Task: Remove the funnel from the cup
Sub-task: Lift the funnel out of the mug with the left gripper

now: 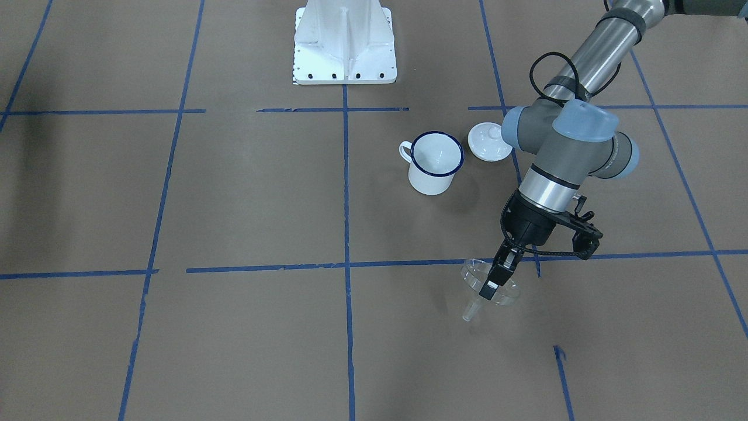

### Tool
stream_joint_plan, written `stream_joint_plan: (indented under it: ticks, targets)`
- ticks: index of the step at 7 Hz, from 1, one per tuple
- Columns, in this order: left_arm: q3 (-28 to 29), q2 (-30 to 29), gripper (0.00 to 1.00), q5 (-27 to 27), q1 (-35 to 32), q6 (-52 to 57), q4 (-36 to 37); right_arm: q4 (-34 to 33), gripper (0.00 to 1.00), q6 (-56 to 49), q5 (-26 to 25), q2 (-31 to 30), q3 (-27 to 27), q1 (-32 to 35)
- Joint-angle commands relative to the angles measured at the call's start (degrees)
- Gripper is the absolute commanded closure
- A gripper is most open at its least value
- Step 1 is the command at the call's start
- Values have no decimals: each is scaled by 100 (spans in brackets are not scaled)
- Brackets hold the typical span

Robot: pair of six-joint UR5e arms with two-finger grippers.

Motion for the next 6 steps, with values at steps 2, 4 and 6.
stream_joint_plan:
  ticks: [2, 4, 6]
  targets:
    - [252, 105, 100, 96, 19, -47, -1058, 0, 0, -5, 0, 0, 0, 0]
    - [620, 105, 100, 96, 46, -56, -1551, 0, 0, -5, 0, 0, 0, 0]
    - [779, 114, 89, 183, 221, -56, -1780, 0, 0, 4, 0, 0, 0, 0]
